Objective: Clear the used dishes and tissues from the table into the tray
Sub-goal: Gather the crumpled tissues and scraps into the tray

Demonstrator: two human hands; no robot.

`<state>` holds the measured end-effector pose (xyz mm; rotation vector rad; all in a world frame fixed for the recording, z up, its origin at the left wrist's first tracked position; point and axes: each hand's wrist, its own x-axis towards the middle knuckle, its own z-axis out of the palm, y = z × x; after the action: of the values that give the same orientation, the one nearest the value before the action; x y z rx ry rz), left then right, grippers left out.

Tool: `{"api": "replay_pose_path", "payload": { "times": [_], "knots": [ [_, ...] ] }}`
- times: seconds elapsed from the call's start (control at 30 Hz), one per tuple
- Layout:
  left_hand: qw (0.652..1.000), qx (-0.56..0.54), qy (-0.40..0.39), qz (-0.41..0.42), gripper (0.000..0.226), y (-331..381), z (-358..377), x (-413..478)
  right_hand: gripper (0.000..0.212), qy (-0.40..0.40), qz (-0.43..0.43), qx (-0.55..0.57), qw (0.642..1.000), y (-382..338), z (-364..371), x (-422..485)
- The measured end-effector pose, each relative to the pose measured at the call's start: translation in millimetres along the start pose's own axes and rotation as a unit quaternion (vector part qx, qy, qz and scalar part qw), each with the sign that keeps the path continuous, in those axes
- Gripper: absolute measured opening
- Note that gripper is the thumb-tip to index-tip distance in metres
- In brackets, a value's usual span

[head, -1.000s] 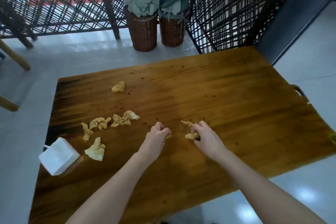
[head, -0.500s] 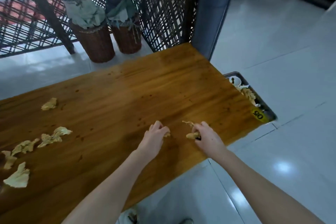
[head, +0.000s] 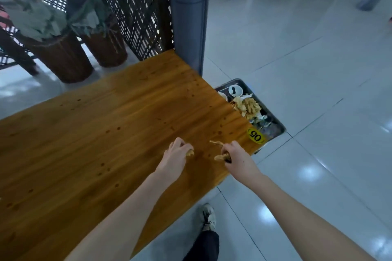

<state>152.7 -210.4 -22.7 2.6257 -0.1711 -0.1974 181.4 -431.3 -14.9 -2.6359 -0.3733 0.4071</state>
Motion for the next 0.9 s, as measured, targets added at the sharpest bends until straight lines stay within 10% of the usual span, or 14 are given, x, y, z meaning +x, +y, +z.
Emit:
{"api": "replay_pose_path", "payload": {
  "times": [0.9],
  "knots": [
    [0.996, -0.031, -0.008, -0.087, 0.046, 128, 66, 330, 0.029, -0.016, 0.010, 0.046, 0.999, 242, -143, 244]
  ]
}}
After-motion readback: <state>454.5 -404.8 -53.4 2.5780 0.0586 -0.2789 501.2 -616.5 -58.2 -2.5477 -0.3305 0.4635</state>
